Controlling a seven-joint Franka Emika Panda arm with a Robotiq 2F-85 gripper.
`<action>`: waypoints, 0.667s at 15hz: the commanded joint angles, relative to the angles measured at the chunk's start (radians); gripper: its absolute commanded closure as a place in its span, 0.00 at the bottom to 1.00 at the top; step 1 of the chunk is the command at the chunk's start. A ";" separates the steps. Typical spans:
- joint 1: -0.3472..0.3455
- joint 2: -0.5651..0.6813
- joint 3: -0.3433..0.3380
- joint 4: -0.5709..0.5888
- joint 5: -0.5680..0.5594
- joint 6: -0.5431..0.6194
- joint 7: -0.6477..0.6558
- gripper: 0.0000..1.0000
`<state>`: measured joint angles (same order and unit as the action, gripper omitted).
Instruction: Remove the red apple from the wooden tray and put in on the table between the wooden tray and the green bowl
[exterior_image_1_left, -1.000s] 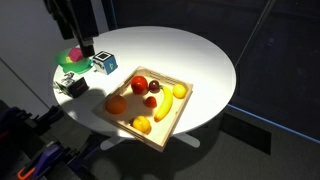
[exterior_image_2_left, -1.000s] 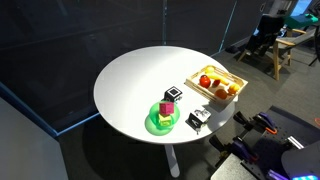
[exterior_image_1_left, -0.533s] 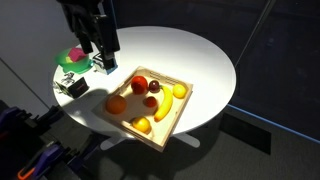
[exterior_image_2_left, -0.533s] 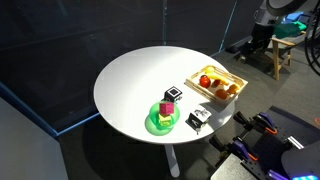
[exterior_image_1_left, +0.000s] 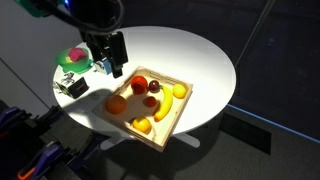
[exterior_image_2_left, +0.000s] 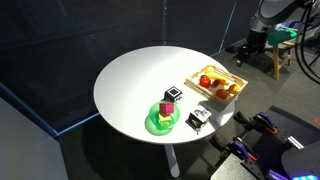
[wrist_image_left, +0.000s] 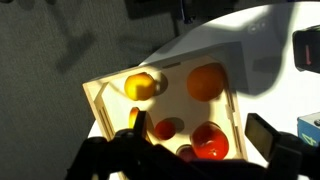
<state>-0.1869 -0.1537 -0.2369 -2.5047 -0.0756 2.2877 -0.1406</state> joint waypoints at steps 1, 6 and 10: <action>-0.008 0.000 0.008 0.001 0.002 -0.001 -0.001 0.00; -0.007 0.000 0.008 0.001 0.002 -0.001 -0.001 0.00; -0.002 0.048 0.011 -0.004 0.013 0.087 0.008 0.00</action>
<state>-0.1868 -0.1427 -0.2348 -2.5100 -0.0756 2.3136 -0.1406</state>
